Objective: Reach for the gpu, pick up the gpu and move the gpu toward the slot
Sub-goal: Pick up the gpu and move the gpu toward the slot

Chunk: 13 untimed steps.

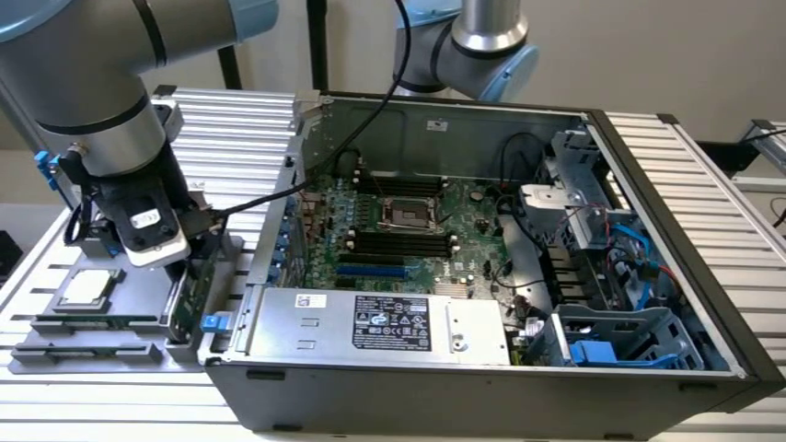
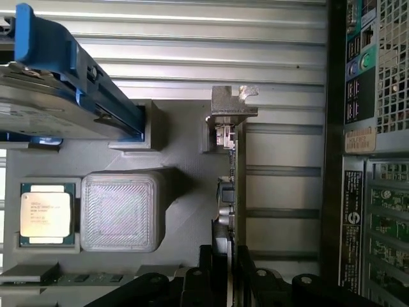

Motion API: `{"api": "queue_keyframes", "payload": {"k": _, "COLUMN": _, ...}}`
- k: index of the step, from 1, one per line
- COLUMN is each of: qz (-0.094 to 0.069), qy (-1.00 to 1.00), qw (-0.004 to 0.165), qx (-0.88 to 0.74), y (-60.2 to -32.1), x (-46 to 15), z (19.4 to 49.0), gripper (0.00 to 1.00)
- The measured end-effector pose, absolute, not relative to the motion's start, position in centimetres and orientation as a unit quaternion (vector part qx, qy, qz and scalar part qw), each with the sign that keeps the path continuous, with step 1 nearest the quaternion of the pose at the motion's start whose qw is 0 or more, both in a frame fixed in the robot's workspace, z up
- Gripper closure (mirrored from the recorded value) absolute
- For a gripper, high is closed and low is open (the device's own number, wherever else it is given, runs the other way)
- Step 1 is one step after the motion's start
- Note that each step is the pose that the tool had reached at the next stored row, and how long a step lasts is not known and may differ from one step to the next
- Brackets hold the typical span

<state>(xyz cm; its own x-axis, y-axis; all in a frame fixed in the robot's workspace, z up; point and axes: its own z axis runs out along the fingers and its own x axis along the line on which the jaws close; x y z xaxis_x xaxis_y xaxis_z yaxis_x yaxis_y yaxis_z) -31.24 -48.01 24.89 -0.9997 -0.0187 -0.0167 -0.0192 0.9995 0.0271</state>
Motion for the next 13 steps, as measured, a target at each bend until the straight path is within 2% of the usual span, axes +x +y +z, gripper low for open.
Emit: {"api": "queue_keyframes", "payload": {"k": 13, "qz": 0.014, "qy": 1.0, "qw": -0.004, "qx": -0.009, "y": -48.0, "x": -31.0, "z": 27.2, "gripper": 0.74}}
